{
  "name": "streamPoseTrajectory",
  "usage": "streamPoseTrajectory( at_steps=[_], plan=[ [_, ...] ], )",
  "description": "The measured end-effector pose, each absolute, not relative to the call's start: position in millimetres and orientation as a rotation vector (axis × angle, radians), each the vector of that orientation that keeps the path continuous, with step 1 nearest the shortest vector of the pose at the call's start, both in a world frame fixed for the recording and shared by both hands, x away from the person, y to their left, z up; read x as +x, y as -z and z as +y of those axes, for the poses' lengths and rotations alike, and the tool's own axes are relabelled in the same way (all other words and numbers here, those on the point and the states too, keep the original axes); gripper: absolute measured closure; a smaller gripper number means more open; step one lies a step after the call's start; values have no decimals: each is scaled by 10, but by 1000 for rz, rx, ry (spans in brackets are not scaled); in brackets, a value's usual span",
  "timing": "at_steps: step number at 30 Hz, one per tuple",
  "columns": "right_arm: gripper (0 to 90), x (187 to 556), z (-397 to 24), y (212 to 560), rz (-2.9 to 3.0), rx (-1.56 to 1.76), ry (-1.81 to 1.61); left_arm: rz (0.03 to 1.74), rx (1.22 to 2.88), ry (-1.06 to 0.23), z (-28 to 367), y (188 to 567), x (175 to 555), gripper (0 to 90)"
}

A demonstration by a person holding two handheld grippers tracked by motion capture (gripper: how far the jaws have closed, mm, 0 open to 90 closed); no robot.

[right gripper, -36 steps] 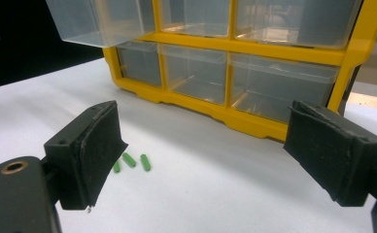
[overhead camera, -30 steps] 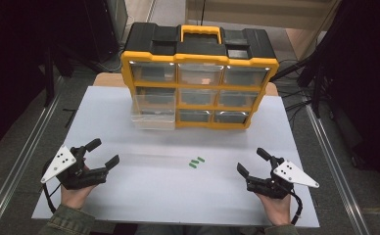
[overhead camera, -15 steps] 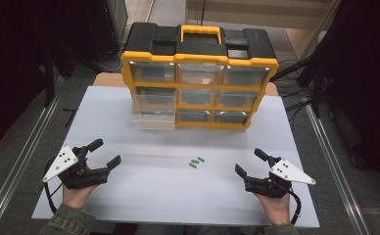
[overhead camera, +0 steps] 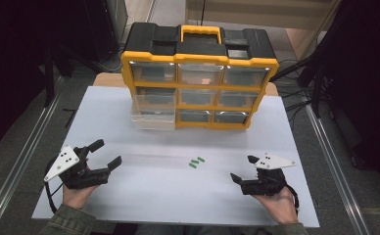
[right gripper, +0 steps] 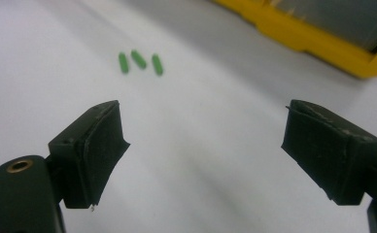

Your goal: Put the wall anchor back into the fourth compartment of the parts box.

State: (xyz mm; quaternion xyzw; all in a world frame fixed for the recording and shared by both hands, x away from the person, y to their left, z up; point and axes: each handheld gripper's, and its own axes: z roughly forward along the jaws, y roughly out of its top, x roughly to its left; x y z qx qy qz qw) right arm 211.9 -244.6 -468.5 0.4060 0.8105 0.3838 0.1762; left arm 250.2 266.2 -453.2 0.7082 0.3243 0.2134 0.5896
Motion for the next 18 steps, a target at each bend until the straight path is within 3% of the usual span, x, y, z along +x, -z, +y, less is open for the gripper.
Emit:
streamPoseTrajectory(
  at_steps=[18],
  plan=[
    [141,2296,-2280,4711,2611,1090,-729,748,1648,-476,2649,4529,2500,136]
  ],
)
